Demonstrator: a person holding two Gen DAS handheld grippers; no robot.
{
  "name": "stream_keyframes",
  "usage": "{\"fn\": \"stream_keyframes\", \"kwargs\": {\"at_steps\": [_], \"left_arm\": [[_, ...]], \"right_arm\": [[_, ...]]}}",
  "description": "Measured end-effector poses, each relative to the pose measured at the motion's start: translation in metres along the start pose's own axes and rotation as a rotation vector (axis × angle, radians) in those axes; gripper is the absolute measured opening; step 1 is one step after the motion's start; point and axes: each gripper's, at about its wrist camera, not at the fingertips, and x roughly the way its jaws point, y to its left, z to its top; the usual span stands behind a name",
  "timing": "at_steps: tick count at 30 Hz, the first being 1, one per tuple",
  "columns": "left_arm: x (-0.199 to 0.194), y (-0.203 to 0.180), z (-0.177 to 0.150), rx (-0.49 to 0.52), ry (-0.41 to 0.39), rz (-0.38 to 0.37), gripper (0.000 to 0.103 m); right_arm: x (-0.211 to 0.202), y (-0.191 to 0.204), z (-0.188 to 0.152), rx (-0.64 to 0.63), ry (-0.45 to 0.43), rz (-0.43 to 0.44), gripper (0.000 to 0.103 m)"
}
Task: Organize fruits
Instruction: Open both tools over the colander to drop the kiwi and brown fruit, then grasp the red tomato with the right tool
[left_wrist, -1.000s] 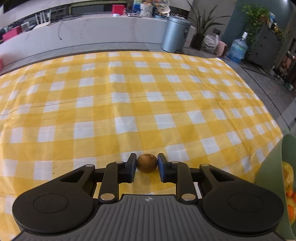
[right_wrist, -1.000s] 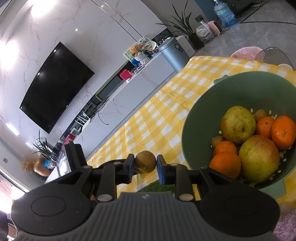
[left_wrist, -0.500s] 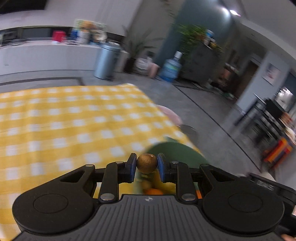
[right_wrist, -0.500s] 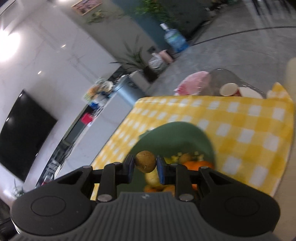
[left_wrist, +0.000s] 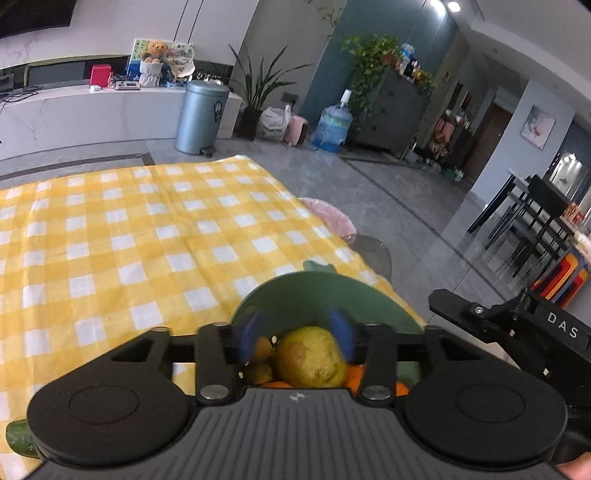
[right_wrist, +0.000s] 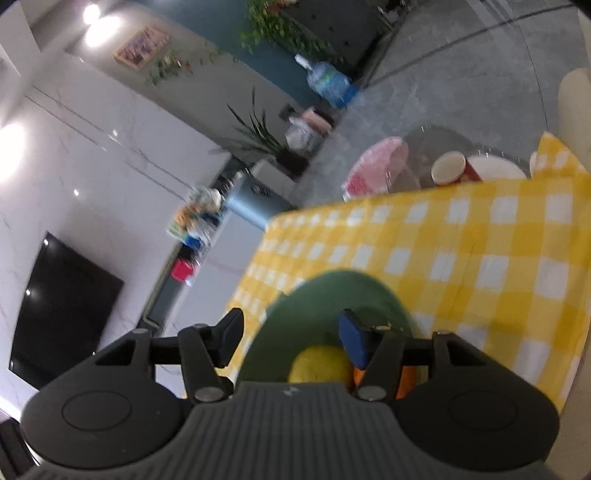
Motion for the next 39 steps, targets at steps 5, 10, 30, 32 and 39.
{"fn": "stream_keyframes", "kwargs": {"at_steps": [5,10,30,32,39], "left_arm": [[-0.024,0.001,-0.003,0.013,-0.046,0.044,0.072],[-0.059,0.016,-0.010,-0.009,-0.053,0.153,0.078],[-0.136,0.119,-0.054,-0.244,-0.065,0.432,0.079],[-0.141,0.123,-0.056,-0.248,-0.072,0.427,0.079],[-0.150,0.143,-0.060,-0.290,-0.087,0.432,0.079]], "right_arm": [[-0.007,0.002,0.002,-0.002,0.004,0.048,0.057],[-0.002,0.015,-0.005,-0.091,0.100,0.081,0.057],[0.079,0.113,-0.163,-0.565,0.697,-0.072,0.050],[0.083,0.119,-0.167,-0.590,0.671,-0.111,0.050],[0.100,0.130,-0.195,-0.742,0.672,-0.199,0.045]]}}
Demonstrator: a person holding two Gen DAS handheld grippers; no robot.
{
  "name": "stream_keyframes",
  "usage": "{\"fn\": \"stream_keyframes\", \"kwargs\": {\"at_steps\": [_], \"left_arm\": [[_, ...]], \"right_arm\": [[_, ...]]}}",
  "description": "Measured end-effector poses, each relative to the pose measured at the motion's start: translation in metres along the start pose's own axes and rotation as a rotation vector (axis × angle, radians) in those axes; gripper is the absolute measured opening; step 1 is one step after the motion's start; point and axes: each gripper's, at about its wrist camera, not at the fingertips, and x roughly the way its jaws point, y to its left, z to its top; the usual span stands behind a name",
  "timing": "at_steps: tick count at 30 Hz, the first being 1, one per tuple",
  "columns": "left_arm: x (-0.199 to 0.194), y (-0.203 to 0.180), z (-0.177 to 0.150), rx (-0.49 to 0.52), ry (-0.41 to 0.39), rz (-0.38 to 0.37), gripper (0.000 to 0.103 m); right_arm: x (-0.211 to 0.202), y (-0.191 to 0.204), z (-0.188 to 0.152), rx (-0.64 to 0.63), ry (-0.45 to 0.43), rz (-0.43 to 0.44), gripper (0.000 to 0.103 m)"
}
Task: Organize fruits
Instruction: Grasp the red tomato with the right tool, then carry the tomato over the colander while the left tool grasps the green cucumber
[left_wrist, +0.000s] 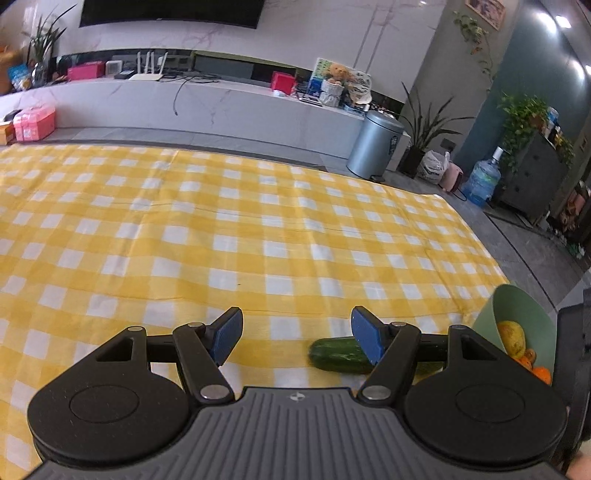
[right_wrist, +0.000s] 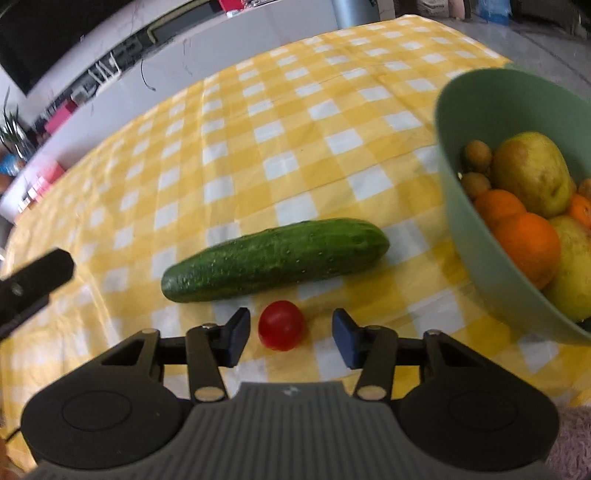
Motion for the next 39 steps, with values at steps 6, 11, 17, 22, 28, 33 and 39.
{"fn": "stream_keyframes", "kwargs": {"at_steps": [6,11,17,22,28,33,39], "left_arm": [[0.000,0.012,0.002,-0.039,0.005,-0.003,0.079],[0.002,0.012,0.001,-0.033,0.010,0.000,0.079],[0.010,-0.003,0.001,0.050,0.038,-0.023,0.079],[0.016,-0.035,-0.003,0.309,-0.065,-0.136,0.079],[0.040,-0.081,-0.011,0.662,-0.004,-0.327,0.079],[0.071,-0.108,-0.023,0.916,0.096,-0.361,0.079],[0.101,-0.101,-0.018,0.979,0.268,-0.429,0.079]], "right_arm": [[0.006,0.020,-0.003,-0.078,-0.024,-0.085,0.032],[0.007,0.032,-0.007,-0.153,-0.036,-0.124,0.024],[-0.010,0.017,-0.005,-0.089,-0.069,-0.006,0.023],[-0.062,-0.024,0.001,0.036,-0.215,0.146,0.023],[-0.109,-0.073,0.001,0.145,-0.382,0.166,0.023],[-0.122,-0.101,-0.003,0.206,-0.425,0.165,0.023],[-0.130,-0.127,-0.009,0.258,-0.444,0.162,0.023]]}}
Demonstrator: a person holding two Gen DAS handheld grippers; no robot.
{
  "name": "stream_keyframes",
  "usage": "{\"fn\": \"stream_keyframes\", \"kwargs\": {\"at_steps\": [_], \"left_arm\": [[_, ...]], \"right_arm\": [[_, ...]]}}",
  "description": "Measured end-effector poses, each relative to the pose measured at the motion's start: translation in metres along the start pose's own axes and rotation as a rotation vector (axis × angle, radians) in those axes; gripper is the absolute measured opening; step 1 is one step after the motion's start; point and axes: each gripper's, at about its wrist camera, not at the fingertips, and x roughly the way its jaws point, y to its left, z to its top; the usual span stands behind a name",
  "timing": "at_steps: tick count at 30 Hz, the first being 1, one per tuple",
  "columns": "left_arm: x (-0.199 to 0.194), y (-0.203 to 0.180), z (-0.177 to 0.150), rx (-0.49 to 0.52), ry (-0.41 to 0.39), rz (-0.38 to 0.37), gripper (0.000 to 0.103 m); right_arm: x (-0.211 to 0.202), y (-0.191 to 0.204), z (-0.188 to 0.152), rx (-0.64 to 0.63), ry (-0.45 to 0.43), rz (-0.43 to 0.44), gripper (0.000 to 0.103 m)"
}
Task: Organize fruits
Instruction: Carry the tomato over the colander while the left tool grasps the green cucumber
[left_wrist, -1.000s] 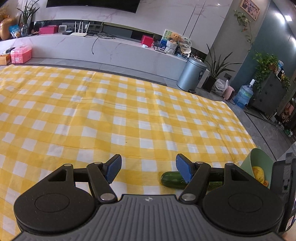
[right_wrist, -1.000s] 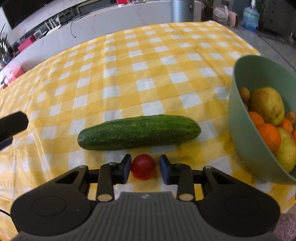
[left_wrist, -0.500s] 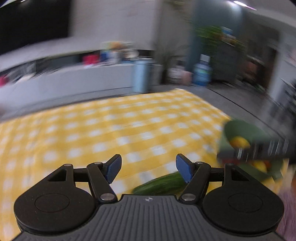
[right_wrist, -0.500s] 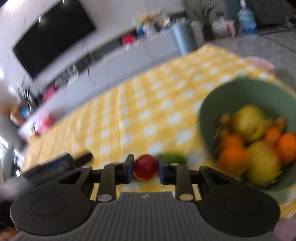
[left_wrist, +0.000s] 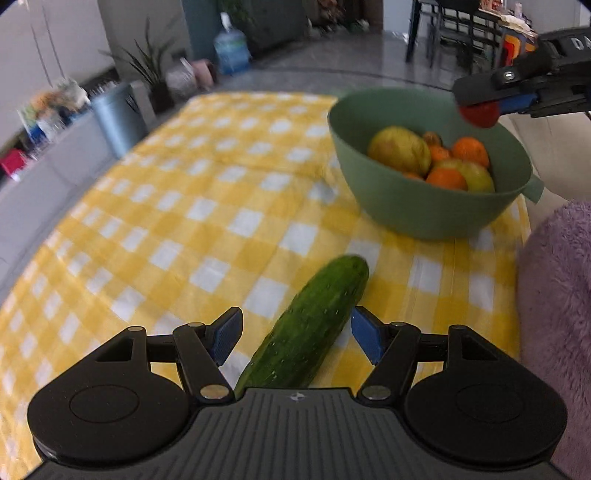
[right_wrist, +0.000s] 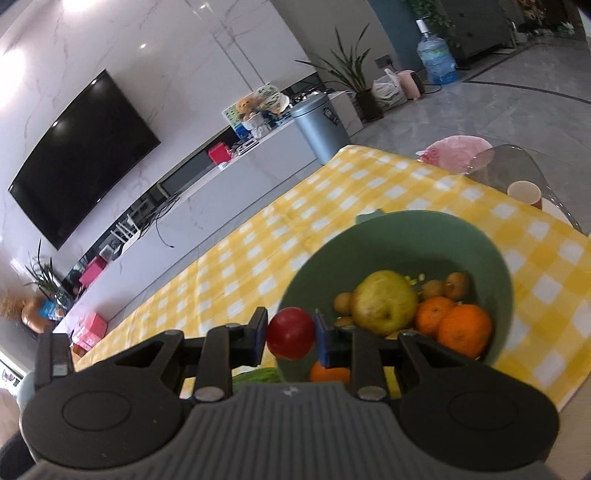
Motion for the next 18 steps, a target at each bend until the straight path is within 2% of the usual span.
{"fn": "stream_keyframes", "kwargs": {"at_steps": [3,6,9,12,13,18], "left_arm": [[0.006,0.012,-0.002,-0.021,0.040,-0.074,0.079],[0.018,0.014,-0.003,0.005,0.075,-0.131,0.079],[0.022,0.011,-0.007,0.030,0.048,-0.117,0.079],[0.021,0.014,-0.006,-0.009,0.050,-0.104,0.064],[0.021,0.015,-0.005,-0.031,0.056,-0.104,0.062],[0.018,0.001,0.000,-0.095,0.085,0.017,0.058]], "right_arm": [[-0.004,-0.007,0.001,0.008,-0.001,-0.005,0.023],[-0.007,-0.013,0.002,0.019,-0.009,-0.013,0.023],[-0.018,-0.016,0.006,0.004,-0.066,-0.034,0.023],[-0.029,-0.019,0.011,-0.023,-0.111,-0.079,0.023],[-0.032,-0.023,0.012,-0.010,-0.123,-0.088,0.023],[-0.030,-0.040,0.013,0.047,-0.109,-0.131,0.023]]}}
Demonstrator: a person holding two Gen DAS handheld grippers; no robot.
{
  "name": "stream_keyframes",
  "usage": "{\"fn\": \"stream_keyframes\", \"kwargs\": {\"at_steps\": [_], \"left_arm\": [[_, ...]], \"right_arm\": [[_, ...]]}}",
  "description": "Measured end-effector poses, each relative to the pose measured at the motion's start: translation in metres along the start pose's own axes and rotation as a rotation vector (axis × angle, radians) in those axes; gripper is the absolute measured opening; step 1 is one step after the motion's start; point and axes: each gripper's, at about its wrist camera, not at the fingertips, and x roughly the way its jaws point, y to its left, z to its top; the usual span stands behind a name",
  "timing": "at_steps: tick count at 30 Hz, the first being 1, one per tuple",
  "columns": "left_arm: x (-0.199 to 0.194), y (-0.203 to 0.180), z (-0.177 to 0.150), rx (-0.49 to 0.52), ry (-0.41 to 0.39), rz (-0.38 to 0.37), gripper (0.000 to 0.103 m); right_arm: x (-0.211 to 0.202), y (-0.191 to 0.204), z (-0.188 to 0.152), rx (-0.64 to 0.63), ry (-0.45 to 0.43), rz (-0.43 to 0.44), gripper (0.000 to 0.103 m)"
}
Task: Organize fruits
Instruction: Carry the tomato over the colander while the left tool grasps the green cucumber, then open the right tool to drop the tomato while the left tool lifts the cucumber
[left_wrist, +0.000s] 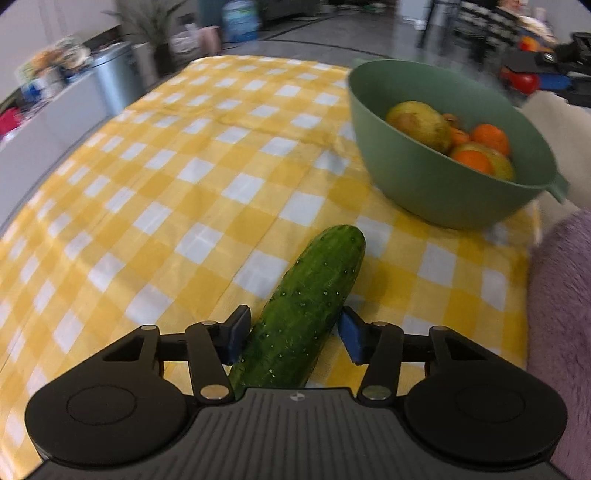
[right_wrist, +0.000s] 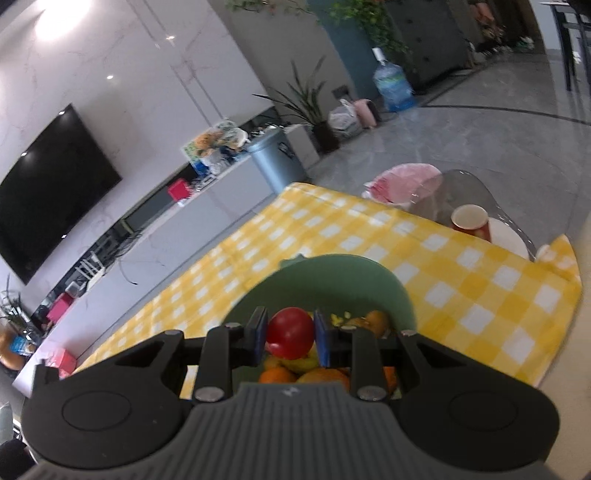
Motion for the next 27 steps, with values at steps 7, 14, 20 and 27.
{"fn": "stream_keyframes", "kwargs": {"at_steps": [7,14,20,27], "left_arm": [[-0.033,0.008,-0.005,-0.334,-0.100,0.040,0.052],[-0.057,0.012,-0.019,-0.532,-0.253,-0.013,0.049],[-0.071,0.016,-0.029,-0.605,-0.362,-0.053,0.048],[-0.095,0.011,-0.021,-0.593,-0.465,-0.028,0.046]], "right_arm": [[0.008,-0.017,0.001,0.085,0.006,-0.025,0.023],[0.023,-0.025,-0.003,0.114,0.017,-0.059,0.023],[0.020,-0.025,-0.002,0.115,0.024,-0.064,0.026],[0.015,-0.015,-0.003,-0.005,0.179,-0.080,0.026]]}}
